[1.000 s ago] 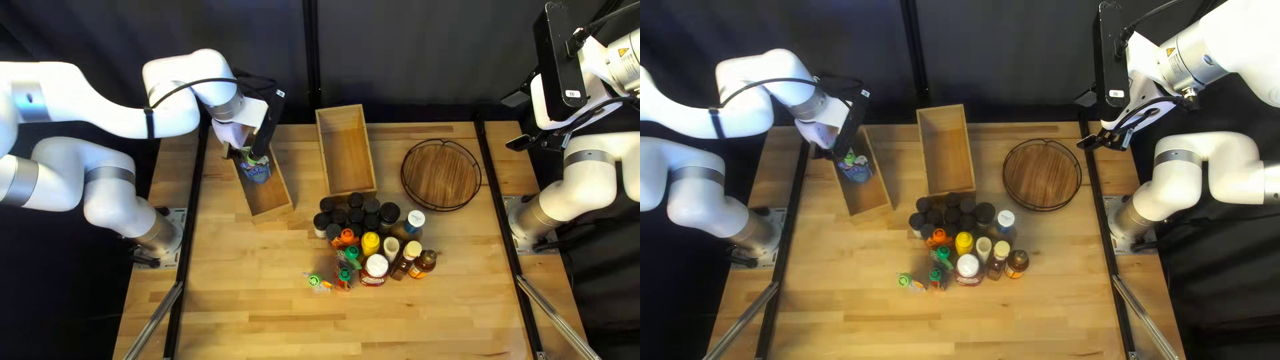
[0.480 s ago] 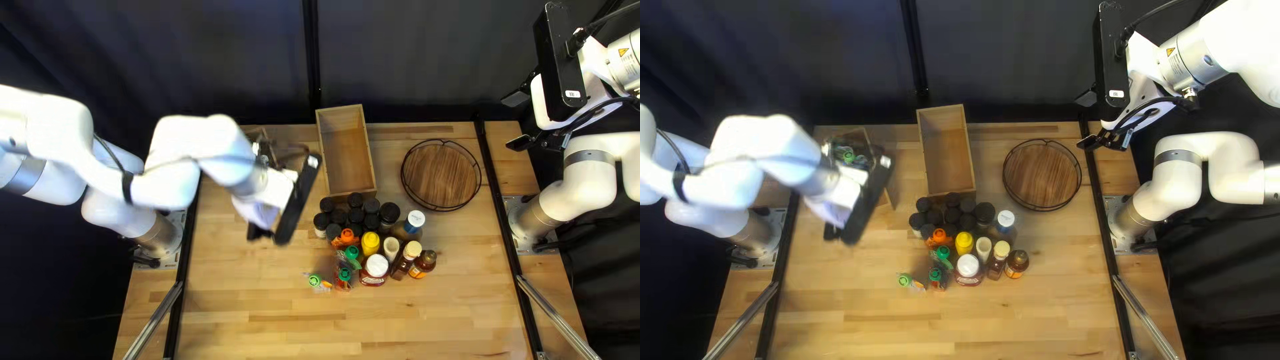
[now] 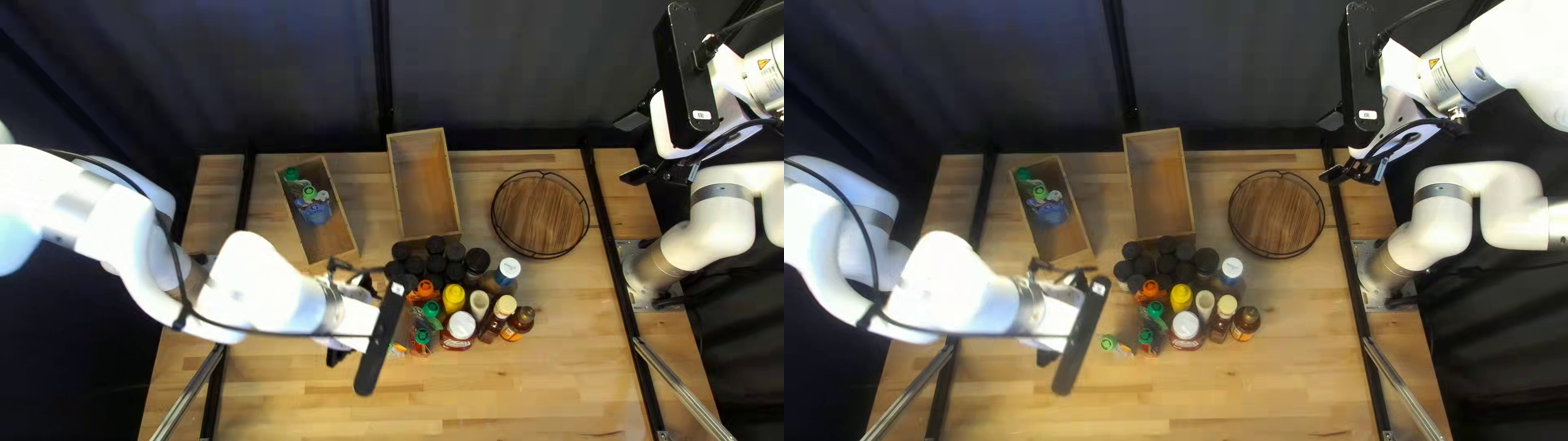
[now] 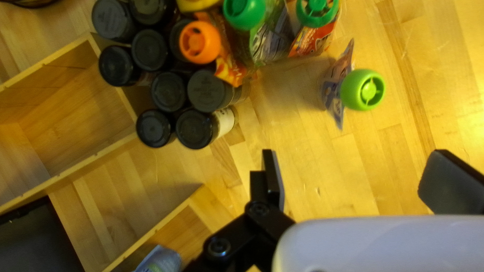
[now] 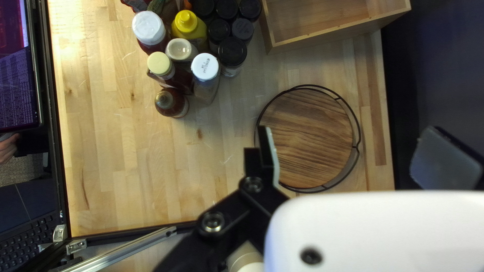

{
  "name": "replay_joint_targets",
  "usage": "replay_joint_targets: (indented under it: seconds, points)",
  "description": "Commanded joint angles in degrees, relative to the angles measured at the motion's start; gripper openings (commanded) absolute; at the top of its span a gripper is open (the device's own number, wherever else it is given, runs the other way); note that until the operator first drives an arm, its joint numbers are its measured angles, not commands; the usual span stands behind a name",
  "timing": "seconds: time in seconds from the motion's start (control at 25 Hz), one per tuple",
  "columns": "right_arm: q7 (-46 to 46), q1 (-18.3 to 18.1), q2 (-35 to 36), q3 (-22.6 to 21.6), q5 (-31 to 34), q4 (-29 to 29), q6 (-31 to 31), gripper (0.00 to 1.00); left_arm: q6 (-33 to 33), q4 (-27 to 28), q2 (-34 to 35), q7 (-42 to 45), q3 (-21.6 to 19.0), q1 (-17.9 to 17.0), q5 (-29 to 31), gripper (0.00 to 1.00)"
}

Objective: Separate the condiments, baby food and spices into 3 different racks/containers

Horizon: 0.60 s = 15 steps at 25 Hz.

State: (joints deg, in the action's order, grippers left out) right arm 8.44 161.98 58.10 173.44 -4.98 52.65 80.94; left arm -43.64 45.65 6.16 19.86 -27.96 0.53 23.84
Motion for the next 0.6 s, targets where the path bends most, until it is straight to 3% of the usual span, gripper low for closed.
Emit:
replay_joint_targets:
  seconds: [0.04, 0.16, 0.2, 0.24, 0.32, 0.44, 0.6]
  points:
    - [0.00, 0.00, 0.00, 0.00, 0.00, 0.00, 0.00, 1.00, -0.95, 3.52, -6.36, 6.05, -0.88, -0.39, 6.33, 1.00]
    - [0.00, 0.00, 0.00, 0.00, 0.00, 0.00, 0.00, 1.00, -0.94, 5.35, -10.41, 9.16, -0.60, -0.94, 9.53, 1.00]
    - [0.00, 0.00, 0.00, 0.00, 0.00, 0.00, 0.00, 1.00, -1.19, 5.64, -11.03, 10.04, -0.53, -1.06, 10.23, 0.97]
    - [0.00, 0.00, 0.00, 0.00, 0.00, 0.00, 0.00, 1.00, -1.31, 5.73, -11.22, 10.44, -0.52, -1.11, 10.49, 0.88]
    - [0.00, 0.00, 0.00, 0.00, 0.00, 0.00, 0.00, 1.00, -1.62, 5.90, -11.42, 11.11, -0.56, -1.23, 10.79, 0.11]
    - [0.00, 0.00, 0.00, 0.00, 0.00, 0.00, 0.00, 1.00, -2.25, 6.36, -11.47, 11.08, -0.70, -1.40, 10.62, 0.00]
    - [0.00, 0.00, 0.00, 0.00, 0.00, 0.00, 0.00, 1.00, -3.50, 6.45, -9.73, 8.13, -0.82, -0.98, 6.77, 0.00]
